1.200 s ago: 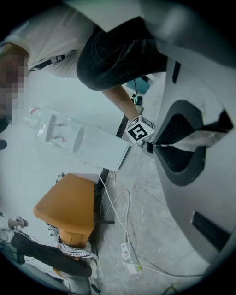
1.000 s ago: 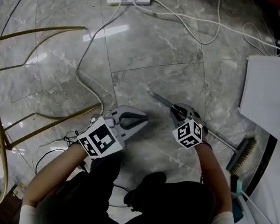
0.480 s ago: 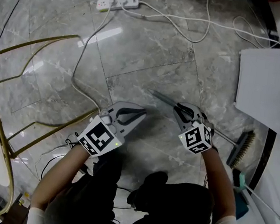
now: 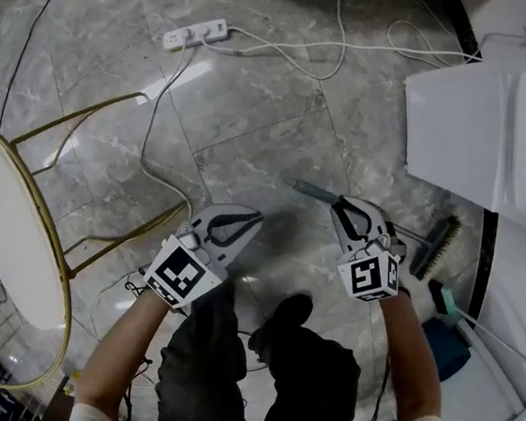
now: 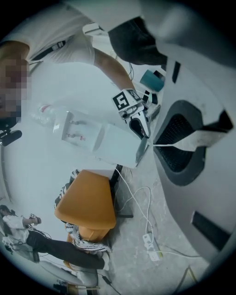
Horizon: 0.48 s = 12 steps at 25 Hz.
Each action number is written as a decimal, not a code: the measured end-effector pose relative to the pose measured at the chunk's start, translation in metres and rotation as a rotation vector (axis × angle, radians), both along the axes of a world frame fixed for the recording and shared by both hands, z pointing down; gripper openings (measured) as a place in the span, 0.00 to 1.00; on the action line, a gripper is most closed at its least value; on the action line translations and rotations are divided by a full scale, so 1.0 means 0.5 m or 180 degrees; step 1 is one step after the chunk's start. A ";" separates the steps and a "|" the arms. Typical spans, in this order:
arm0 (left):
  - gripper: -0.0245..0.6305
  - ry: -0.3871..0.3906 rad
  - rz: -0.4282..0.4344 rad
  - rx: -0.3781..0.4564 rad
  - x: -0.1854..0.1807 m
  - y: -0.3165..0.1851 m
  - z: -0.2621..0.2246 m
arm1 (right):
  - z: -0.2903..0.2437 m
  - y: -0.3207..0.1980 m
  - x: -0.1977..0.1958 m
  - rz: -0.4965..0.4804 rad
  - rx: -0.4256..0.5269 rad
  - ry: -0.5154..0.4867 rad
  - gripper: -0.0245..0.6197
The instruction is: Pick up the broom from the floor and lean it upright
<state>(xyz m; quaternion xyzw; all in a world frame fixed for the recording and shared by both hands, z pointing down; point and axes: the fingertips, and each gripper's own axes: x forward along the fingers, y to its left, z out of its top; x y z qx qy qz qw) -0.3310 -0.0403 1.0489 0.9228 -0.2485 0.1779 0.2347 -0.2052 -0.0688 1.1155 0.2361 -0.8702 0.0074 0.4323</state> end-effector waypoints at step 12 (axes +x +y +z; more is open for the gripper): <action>0.05 -0.0006 0.0288 -0.0126 0.152 0.125 -0.383 | -0.402 0.068 0.189 0.0668 0.0370 -0.0007 0.16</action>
